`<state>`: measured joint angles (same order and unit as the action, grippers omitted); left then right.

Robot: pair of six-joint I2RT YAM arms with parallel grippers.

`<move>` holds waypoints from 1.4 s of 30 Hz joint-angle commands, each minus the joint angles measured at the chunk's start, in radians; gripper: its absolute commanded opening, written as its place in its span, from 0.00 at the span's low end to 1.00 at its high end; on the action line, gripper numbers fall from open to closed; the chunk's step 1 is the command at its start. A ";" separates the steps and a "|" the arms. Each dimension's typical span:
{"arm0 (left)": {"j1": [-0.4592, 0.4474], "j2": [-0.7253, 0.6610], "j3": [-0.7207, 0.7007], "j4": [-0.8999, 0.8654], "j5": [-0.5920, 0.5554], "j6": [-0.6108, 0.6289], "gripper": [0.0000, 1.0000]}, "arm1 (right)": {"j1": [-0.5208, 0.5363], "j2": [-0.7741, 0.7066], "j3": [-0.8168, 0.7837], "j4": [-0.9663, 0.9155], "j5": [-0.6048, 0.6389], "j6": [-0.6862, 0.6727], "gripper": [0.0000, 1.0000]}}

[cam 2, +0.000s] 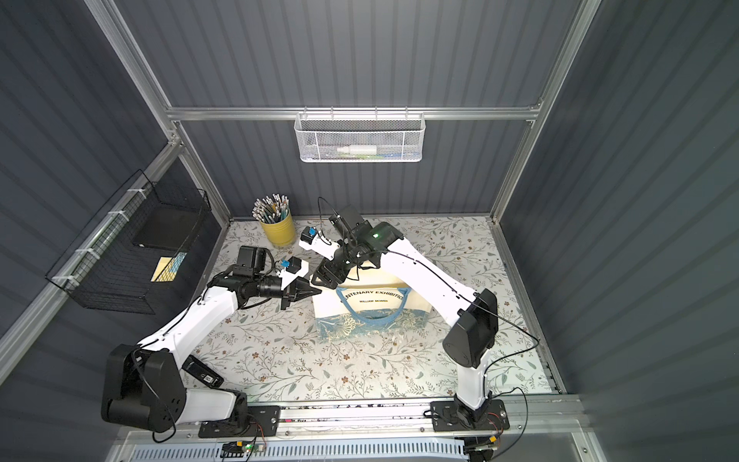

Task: Put away the canvas bag
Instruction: Press the canvas bag at the center of the board.

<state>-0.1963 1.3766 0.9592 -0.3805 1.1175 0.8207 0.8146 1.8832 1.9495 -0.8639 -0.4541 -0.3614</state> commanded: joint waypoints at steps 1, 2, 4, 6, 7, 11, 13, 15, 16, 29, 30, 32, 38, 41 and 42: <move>-0.008 -0.018 -0.009 -0.032 0.013 0.074 0.00 | -0.054 0.038 0.020 -0.004 -0.105 -0.017 0.74; -0.008 -0.025 -0.019 -0.017 0.002 0.072 0.00 | -0.069 0.047 0.031 -0.004 -0.129 -0.017 0.73; -0.009 -0.035 -0.035 0.014 -0.019 0.074 0.00 | -0.087 0.060 0.045 -0.006 -0.163 -0.016 0.71; -0.010 -0.036 -0.036 0.018 -0.036 0.084 0.00 | -0.092 0.069 0.049 -0.007 -0.189 -0.019 0.71; -0.009 -0.032 -0.031 0.010 -0.043 0.095 0.00 | -0.091 0.073 0.049 -0.012 -0.202 -0.019 0.70; -0.009 -0.018 -0.020 0.000 -0.049 0.142 0.00 | -0.083 0.074 0.026 -0.022 -0.245 -0.021 0.69; -0.009 -0.011 -0.013 0.024 -0.050 0.129 0.00 | -0.081 0.066 0.012 -0.026 -0.260 -0.020 0.67; -0.010 0.011 0.009 0.008 -0.053 0.135 0.00 | -0.079 0.049 -0.009 -0.028 -0.276 -0.020 0.66; -0.009 0.025 0.027 -0.012 -0.054 0.147 0.00 | -0.078 0.037 -0.020 -0.032 -0.287 -0.019 0.65; -0.009 0.077 0.116 -0.034 -0.070 0.105 0.00 | -0.007 -0.056 -0.182 -0.060 -0.225 0.003 0.64; -0.009 0.077 0.118 -0.034 -0.068 0.105 0.00 | 0.003 -0.050 -0.185 -0.056 -0.183 0.013 0.64; -0.009 0.071 0.119 -0.036 -0.063 0.104 0.00 | 0.016 -0.029 -0.173 -0.048 -0.099 0.044 0.64; -0.009 0.051 0.111 -0.034 -0.044 0.093 0.00 | 0.040 0.062 -0.076 -0.058 0.139 0.127 0.57; -0.009 0.037 0.103 -0.030 -0.038 0.092 0.00 | 0.046 0.083 -0.037 -0.066 0.180 0.142 0.49; -0.009 0.031 0.100 -0.028 -0.036 0.092 0.00 | 0.047 0.086 -0.030 -0.067 0.183 0.140 0.43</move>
<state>-0.2043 1.4445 1.0363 -0.4191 1.0515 0.9253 0.8513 1.9415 1.8969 -0.8688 -0.3740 -0.2546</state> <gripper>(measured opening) 0.063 0.468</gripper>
